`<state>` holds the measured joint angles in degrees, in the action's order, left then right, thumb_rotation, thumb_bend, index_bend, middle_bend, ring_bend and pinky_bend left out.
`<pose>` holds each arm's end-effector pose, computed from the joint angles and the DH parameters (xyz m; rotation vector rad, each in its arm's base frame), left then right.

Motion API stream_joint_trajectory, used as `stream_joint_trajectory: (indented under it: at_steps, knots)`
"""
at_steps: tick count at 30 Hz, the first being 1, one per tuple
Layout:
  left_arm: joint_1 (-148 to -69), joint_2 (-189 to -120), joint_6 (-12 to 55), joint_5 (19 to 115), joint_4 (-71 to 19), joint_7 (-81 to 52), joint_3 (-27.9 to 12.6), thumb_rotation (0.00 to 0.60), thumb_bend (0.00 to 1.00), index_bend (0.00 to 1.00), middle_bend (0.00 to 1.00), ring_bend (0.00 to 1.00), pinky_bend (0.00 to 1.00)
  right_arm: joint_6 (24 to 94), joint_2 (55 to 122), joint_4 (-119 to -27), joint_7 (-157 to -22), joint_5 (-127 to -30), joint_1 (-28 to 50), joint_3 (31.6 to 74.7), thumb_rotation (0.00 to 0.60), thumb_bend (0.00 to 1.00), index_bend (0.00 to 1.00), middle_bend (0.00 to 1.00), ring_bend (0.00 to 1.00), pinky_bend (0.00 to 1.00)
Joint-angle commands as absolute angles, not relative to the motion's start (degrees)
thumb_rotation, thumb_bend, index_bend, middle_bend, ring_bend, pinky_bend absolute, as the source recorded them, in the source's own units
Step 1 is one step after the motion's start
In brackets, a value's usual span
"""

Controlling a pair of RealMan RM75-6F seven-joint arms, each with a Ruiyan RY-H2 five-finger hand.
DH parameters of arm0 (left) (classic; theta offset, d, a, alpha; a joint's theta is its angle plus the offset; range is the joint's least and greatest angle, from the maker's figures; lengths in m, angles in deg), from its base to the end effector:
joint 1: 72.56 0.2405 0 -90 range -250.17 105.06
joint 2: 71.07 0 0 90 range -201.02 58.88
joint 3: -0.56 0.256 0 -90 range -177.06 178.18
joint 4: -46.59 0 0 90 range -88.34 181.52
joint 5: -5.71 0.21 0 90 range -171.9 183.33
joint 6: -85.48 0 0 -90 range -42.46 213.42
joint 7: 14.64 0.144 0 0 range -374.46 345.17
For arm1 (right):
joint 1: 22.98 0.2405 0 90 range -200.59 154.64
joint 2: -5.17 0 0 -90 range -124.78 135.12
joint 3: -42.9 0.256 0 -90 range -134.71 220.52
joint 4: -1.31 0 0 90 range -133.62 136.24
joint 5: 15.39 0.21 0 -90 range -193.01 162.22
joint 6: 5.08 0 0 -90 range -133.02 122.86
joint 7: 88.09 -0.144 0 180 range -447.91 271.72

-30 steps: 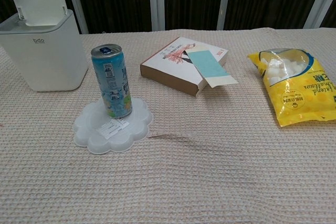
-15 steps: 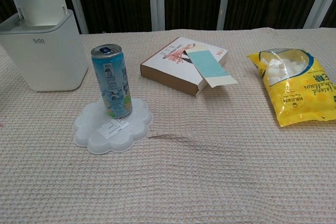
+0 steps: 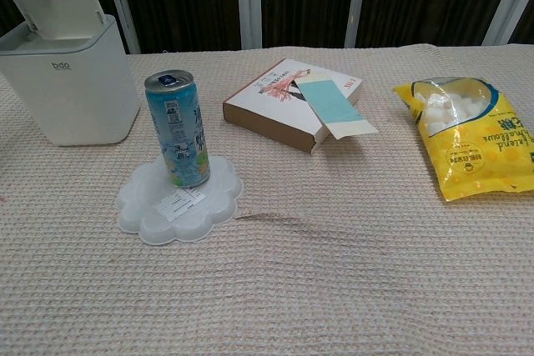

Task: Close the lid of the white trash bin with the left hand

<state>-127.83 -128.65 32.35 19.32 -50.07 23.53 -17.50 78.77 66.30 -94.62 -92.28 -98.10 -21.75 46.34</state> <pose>-0.1473 0.4249 0.1793 -1.4049 -1.0218 -0.6368 -0.3211 -0.1623 0.1714 1.2745 -1.0330 0.8916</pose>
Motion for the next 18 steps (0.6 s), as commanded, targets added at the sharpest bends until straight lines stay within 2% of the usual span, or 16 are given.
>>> stream_joint_trajectory:
  at_steps: [1, 9, 18]
  knots:
    - [-126.97, -127.43, 32.64, 19.93, -51.87, 22.59, -16.51, 0.6, 0.81, 0.34, 0.99, 0.9, 1.0, 78.74, 66.27, -94.63, -92.33, -98.06, -21.76, 46.34, 0.6, 0.15, 0.0, 0.0, 0.0, 0.0]
    - [-124.75, -125.82, 33.2, 23.41, -55.37, 20.04, -13.76, 0.6, 0.81, 0.33, 0.99, 0.9, 1.0, 78.55, 66.22, -94.75, -92.3, -98.13, -21.75, 46.21, 0.6, 0.15, 0.0, 0.0, 0.0, 0.0]
    - [-123.25, -126.7, 33.47, 27.11, -56.46, 17.45, -11.28, 0.6, 0.81, 0.27, 0.99, 0.9, 1.0, 78.43, 66.18, -94.89, -92.18, -98.18, -21.75, 46.09, 0.6, 0.15, 0.0, 0.0, 0.0, 0.0]
